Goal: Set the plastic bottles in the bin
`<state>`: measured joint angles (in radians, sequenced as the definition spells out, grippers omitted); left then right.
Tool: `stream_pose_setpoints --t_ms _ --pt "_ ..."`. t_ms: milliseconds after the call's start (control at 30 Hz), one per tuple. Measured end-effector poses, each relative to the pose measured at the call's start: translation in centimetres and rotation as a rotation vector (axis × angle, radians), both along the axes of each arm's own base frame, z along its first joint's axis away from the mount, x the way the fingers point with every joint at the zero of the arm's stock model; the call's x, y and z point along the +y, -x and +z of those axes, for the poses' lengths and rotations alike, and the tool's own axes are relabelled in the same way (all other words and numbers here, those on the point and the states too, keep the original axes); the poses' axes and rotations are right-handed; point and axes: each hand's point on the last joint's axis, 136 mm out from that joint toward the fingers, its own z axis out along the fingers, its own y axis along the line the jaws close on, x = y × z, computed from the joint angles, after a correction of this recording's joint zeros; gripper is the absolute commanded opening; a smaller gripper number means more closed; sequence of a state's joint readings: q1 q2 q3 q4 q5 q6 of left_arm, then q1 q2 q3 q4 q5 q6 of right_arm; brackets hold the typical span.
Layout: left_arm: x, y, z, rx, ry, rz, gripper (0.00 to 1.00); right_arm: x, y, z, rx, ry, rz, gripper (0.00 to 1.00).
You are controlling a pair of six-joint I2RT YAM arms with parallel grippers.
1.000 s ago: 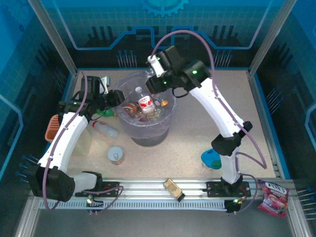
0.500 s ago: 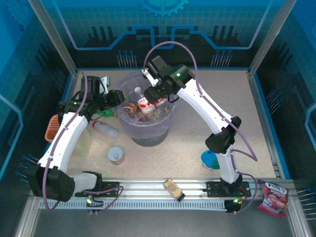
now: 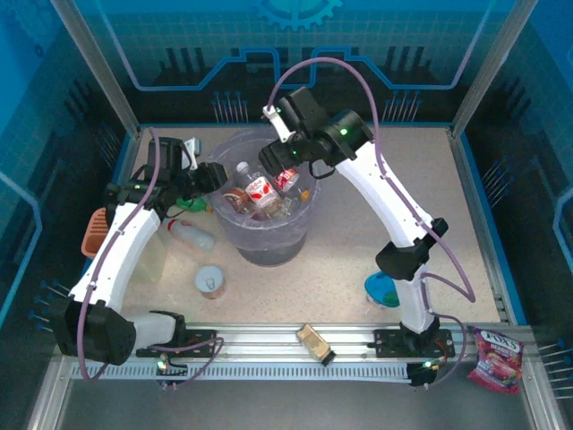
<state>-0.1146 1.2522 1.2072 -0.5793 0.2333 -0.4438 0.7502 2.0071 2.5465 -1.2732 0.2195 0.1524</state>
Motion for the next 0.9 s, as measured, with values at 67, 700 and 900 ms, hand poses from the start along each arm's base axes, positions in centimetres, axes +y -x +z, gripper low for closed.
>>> stream_pose_setpoints --t_ms 67,700,900 --pt "-0.3 -0.1 0.1 -0.008 0.001 -0.007 0.37 -1.5 0.0 0.5 0.023 -0.064 -0.027 1.00" --pt "-5.5 -1.3 -0.1 -0.022 0.012 -0.111 0.37 -17.9 0.5 -0.1 0.226 -0.645 -0.372 0.85" --pt "-9.0 -2.4 0.1 -0.035 0.014 -0.180 0.37 -22.0 2.4 -2.6 0.297 -0.673 -0.469 0.76"
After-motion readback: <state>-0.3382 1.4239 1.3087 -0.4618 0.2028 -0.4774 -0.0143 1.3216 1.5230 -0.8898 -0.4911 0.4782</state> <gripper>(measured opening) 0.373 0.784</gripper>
